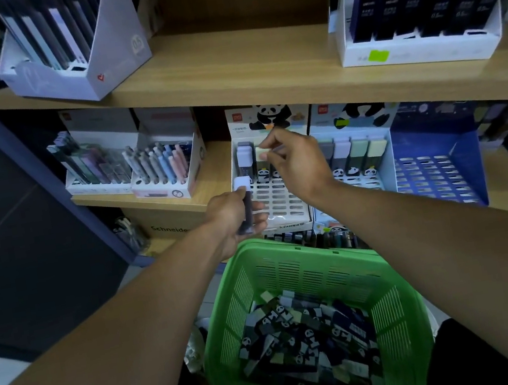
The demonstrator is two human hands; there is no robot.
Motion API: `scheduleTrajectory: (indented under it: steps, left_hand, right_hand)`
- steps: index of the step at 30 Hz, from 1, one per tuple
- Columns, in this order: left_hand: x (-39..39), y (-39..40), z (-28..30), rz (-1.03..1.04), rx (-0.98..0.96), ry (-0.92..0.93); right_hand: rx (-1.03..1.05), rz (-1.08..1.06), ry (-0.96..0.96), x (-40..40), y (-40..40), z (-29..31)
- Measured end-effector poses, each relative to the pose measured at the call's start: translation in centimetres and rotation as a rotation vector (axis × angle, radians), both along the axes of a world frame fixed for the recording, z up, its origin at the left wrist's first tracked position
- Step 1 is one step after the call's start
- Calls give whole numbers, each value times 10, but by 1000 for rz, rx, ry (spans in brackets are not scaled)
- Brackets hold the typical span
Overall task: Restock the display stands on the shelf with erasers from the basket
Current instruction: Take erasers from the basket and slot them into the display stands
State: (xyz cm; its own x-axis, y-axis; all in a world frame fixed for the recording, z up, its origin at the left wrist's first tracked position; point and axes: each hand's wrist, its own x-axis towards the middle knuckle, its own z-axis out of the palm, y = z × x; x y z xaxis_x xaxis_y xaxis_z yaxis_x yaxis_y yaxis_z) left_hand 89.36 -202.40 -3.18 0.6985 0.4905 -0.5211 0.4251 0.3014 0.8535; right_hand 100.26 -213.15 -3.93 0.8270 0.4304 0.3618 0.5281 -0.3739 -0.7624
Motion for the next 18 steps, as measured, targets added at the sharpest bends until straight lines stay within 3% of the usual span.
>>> scheduleTrajectory:
  steps: [11,18]
  left_hand:
    - [2,7,-2,34,-73,-16]
    - [4,8,-7,-118,38,46]
  right_hand:
    - [-124,-12,-54,6,4,-2]
    - [-186,-63,-38,13,7,4]
